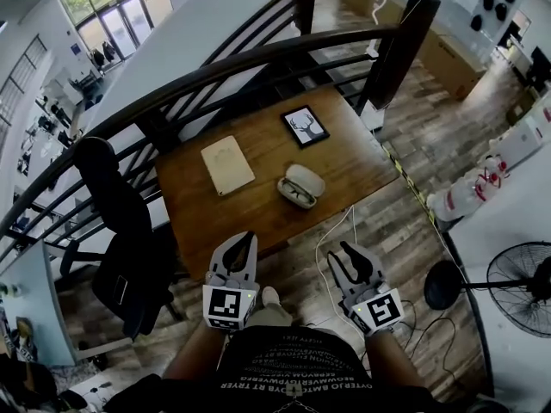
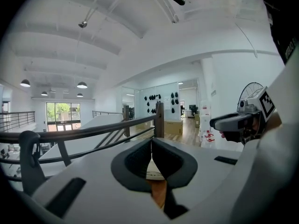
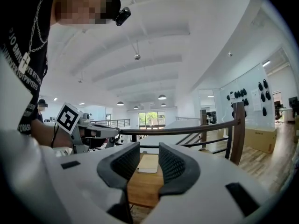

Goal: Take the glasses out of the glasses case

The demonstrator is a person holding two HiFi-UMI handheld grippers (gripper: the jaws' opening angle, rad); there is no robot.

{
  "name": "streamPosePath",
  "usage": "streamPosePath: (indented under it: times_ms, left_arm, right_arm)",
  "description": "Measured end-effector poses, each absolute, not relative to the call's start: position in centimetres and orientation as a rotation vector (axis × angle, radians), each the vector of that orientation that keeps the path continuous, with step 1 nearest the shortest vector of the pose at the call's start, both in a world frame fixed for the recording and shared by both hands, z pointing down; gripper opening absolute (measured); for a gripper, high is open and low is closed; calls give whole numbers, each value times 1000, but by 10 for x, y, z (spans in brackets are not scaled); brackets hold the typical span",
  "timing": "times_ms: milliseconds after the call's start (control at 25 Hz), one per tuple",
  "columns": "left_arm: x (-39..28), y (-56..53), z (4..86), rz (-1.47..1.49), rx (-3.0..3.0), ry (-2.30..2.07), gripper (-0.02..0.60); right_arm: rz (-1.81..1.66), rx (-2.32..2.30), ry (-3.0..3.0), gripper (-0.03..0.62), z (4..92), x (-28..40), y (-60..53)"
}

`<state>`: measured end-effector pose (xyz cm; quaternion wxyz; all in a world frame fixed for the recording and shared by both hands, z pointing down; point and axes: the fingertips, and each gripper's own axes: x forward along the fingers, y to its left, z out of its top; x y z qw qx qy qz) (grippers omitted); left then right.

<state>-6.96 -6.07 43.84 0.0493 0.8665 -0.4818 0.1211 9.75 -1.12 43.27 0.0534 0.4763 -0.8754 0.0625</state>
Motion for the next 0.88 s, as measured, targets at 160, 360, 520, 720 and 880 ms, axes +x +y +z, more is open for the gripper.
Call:
streamPosePath:
  times_ms: [160, 360, 520, 720, 880]
  left_arm:
    - [-76, -80, 429, 344, 2654, -1459, 29]
    - [-85, -103, 429, 340, 2672, -1444, 29]
    - [-96, -117, 434, 330, 2675, -1425, 29]
    - [-105, -134, 433, 306, 2696, -1397, 29]
    - [-112, -142, 433, 299, 2699, -1375, 29]
  right_arm:
    - [180, 1458, -2656, 117, 428, 88, -27]
    - [164, 1460, -2650, 116, 426, 74, -46]
    - [165, 1452, -2642, 117, 427, 57, -58]
    - [146, 1450, -2633, 117, 423, 41, -74]
    - [138, 1470, -2623, 117, 420, 33, -80]
